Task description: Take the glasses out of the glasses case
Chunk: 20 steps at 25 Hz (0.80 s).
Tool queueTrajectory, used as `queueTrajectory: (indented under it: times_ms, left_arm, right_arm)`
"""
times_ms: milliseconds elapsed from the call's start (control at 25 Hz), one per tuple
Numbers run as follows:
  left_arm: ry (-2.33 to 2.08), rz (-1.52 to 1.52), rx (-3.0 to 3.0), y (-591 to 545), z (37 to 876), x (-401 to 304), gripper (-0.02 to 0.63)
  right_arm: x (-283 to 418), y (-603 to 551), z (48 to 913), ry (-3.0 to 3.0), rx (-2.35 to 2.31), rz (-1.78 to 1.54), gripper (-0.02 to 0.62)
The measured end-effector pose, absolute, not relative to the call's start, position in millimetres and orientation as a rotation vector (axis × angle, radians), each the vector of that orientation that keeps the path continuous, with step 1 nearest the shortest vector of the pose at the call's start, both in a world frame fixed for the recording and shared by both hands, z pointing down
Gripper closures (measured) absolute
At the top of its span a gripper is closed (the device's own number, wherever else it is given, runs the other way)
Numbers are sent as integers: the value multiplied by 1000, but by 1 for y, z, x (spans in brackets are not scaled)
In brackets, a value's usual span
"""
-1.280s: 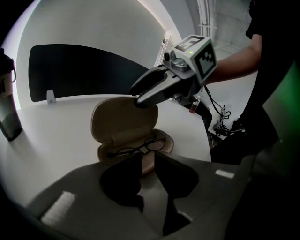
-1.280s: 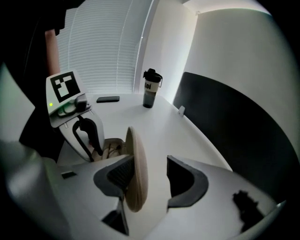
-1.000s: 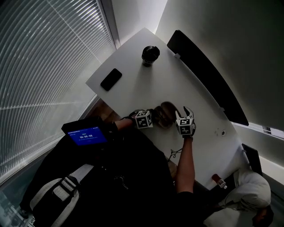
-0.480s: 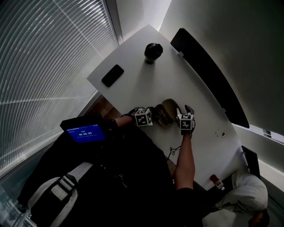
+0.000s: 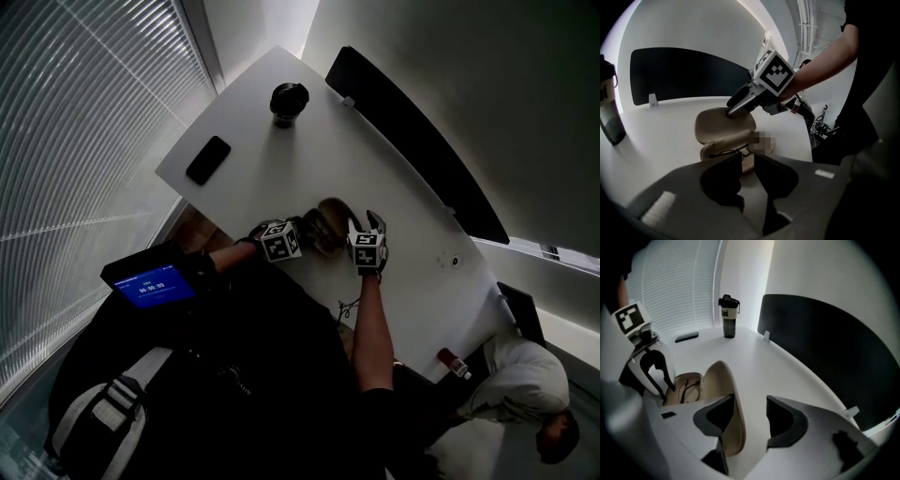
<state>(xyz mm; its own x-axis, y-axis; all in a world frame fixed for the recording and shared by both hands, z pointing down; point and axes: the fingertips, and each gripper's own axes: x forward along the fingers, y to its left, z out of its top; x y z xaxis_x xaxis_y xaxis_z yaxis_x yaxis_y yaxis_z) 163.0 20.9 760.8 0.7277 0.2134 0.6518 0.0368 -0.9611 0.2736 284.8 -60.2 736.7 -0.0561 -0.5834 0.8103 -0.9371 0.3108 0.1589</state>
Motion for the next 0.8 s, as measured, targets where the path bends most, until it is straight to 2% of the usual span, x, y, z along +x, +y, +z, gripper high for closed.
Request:
queueTrajectory:
  times_ms: [480, 800]
  left_arm:
    - [219, 1010, 2710, 20, 753, 168, 514]
    - [258, 1068, 2703, 24, 760, 166, 514]
  right_arm:
    - [213, -6, 680, -1781, 1293, 112, 370]
    - [180, 5, 726, -1797, 987, 236, 371]
